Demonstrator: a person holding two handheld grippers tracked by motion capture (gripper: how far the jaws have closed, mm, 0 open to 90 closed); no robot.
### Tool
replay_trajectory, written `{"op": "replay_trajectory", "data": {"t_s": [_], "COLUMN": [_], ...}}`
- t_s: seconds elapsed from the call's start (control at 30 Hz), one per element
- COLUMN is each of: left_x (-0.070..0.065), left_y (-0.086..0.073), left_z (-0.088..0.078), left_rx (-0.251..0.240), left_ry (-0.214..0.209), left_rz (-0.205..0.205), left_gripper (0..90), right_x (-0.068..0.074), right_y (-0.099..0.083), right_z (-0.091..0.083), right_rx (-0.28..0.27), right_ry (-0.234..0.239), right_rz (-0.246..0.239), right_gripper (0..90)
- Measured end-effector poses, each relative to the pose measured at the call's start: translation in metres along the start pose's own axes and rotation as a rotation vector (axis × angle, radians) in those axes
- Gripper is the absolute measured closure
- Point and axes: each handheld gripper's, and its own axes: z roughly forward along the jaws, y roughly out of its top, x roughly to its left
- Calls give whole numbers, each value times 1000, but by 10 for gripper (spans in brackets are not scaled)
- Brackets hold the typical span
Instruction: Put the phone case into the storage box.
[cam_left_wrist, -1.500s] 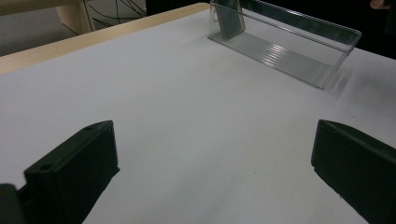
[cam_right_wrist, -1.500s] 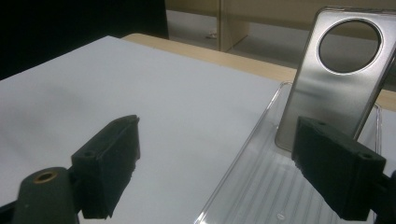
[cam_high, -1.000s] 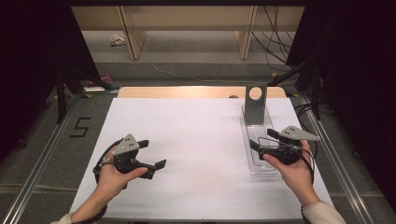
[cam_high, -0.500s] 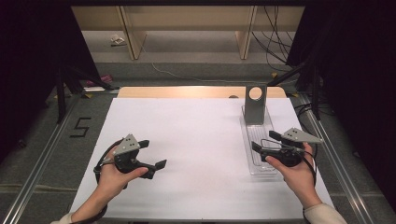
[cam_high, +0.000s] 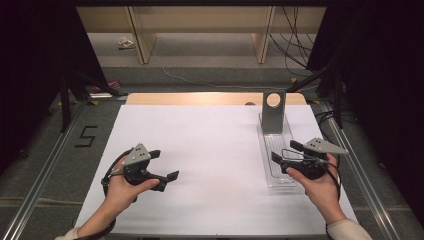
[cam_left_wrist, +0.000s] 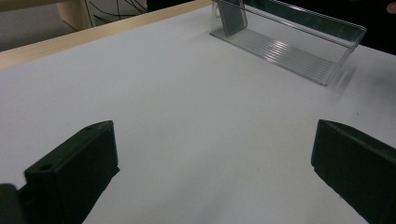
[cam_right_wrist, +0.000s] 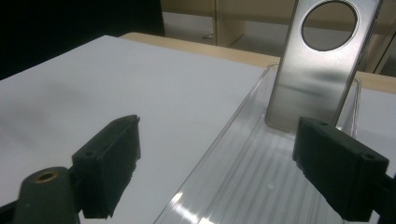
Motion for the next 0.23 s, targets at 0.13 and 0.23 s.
{"op": "replay_trajectory", "data": {"t_s": [0.13, 0.23], "left_x": [0, 0], "left_y": [0, 1], "left_z": [0, 1], "left_rx": [-2, -1], "left_ry": [1, 0], "left_rz": [-2, -3], "left_gripper": [0, 0], "right_x": [-1, -3], "right_y": [1, 0], "right_z": [-1, -2], "right_rx": [-6, -6], "right_ry": [-6, -8], "right_rz": [2, 4], "right_gripper": [162, 162]}}
